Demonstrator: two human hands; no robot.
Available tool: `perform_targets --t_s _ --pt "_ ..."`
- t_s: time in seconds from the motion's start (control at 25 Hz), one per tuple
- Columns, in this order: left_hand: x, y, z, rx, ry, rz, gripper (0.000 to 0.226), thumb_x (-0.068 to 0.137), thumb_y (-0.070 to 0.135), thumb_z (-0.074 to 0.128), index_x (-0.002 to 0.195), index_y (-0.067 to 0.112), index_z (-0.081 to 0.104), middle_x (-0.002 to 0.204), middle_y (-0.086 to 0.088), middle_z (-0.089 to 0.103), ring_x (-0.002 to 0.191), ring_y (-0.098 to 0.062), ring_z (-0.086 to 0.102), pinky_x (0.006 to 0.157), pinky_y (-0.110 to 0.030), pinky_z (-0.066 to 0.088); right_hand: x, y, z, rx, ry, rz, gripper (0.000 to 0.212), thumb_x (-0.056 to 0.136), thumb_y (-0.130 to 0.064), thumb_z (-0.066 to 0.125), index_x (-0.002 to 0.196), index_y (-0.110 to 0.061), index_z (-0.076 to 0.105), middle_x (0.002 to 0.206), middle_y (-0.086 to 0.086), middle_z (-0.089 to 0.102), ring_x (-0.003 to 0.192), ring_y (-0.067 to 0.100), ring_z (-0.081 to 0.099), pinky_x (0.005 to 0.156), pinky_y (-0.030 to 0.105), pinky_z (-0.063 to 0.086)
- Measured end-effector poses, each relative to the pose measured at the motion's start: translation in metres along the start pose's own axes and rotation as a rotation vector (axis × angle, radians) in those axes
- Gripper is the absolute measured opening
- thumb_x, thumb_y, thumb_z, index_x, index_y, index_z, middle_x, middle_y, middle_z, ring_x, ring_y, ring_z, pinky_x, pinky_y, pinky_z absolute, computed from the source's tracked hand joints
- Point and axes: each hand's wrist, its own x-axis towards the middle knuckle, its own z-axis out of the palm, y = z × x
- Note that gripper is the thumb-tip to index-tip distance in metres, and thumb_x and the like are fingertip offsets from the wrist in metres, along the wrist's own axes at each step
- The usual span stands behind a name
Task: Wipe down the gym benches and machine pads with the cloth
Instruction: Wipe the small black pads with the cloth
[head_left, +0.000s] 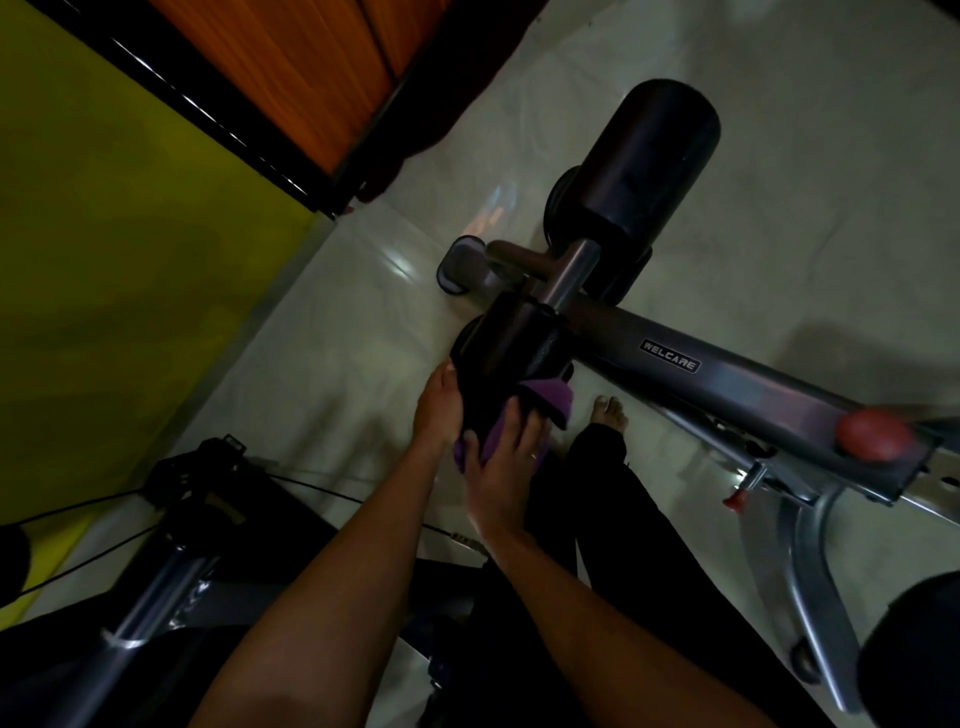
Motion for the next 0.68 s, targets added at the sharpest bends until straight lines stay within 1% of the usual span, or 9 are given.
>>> perform_targets --t_s 0.08,0.16,0.2,0.28,0.36,0.44,0.56,0.6,0.68 --pt "-0.009 -0.003 0.000 -0.059 0.003 -0.021 0.049 0.107 0.043 0.028 0.142 0.022 0.054 0.140 -0.006 0.060 0.126 -0.023 0.057 0.110 -0.043 0.043 0.014 -0.007 -0.005 -0.203 -0.053 -0.225 0.067 0.099 -0.049 0.037 0.161 -0.023 0.025 0.168 0.010 0.014 0.154 0.045 -0.003 0.124 0.057 0.005" --pt "-0.023 -0.007 0.004 -0.066 0.041 0.096 0.046 0.108 0.035 0.032 0.145 0.017 0.052 0.143 -0.006 0.057 0.130 -0.021 0.053 0.113 -0.040 0.040 0.061 -0.017 -0.023 -0.349 -0.024 -0.426 0.068 0.096 -0.049 0.036 0.160 -0.026 0.028 0.170 0.004 0.013 0.154 0.046 -0.007 0.123 0.059 -0.003" --pt "-0.031 -0.008 0.007 -0.040 0.069 0.172 0.045 0.107 0.031 0.034 0.146 0.013 0.049 0.146 -0.006 0.053 0.133 -0.020 0.050 0.115 -0.038 0.038 0.091 -0.022 -0.033 -0.377 0.003 -0.440 0.066 0.096 -0.048 0.039 0.159 -0.028 0.030 0.170 0.003 0.015 0.154 0.045 -0.005 0.123 0.059 -0.003" --pt "-0.039 -0.009 0.009 -0.039 0.109 0.237 0.043 0.107 0.026 0.037 0.146 0.012 0.050 0.148 -0.005 0.051 0.136 -0.019 0.046 0.116 -0.036 0.035 0.138 -0.028 -0.055 -0.274 0.036 -0.280 0.063 0.098 -0.045 0.049 0.157 -0.029 0.035 0.168 0.003 0.022 0.155 0.040 0.009 0.125 0.058 0.006" --pt "-0.034 -0.005 0.006 -0.052 0.106 0.194 0.041 0.109 0.024 0.036 0.146 0.013 0.050 0.149 -0.006 0.050 0.137 -0.020 0.046 0.116 -0.034 0.035 0.152 -0.023 -0.064 -0.020 0.079 -0.124 0.061 0.099 -0.044 0.053 0.154 -0.022 0.040 0.164 0.007 0.031 0.152 0.032 0.024 0.122 0.056 0.025" --pt "-0.019 0.003 0.002 -0.032 0.067 0.095 0.045 0.110 0.030 0.032 0.147 0.011 0.048 0.151 -0.010 0.049 0.138 -0.023 0.045 0.115 -0.032 0.033 0.128 -0.010 -0.052 0.077 0.128 -0.073 0.064 0.100 -0.046 0.053 0.156 -0.021 0.035 0.166 0.007 0.025 0.152 0.029 0.024 0.118 0.055 0.032" --pt "-0.007 0.007 0.004 -0.069 0.053 -0.049 0.051 0.109 0.040 0.028 0.145 0.011 0.050 0.148 -0.011 0.052 0.136 -0.026 0.048 0.113 -0.031 0.033 0.050 0.007 -0.025 -0.017 0.067 -0.073 0.076 0.101 -0.047 0.054 0.162 -0.024 0.017 0.171 0.005 0.003 0.157 0.031 0.005 0.123 0.058 0.022" --pt "-0.011 0.005 0.008 -0.072 0.072 -0.023 0.049 0.110 0.038 0.028 0.145 0.011 0.050 0.146 -0.010 0.053 0.135 -0.027 0.049 0.112 -0.032 0.035 0.028 0.012 -0.018 -0.083 0.019 -0.135 0.077 0.100 -0.047 0.054 0.163 -0.024 0.016 0.171 0.005 0.000 0.157 0.034 -0.001 0.124 0.059 0.016" --pt "-0.027 -0.003 0.018 -0.045 0.125 0.093 0.051 0.108 0.038 0.028 0.148 0.012 0.046 0.147 -0.009 0.051 0.136 -0.026 0.048 0.115 -0.037 0.036 0.014 0.015 -0.012 -0.276 -0.013 -0.358 0.080 0.095 -0.047 0.054 0.162 -0.022 0.020 0.171 0.005 0.000 0.155 0.041 -0.008 0.124 0.060 0.006"
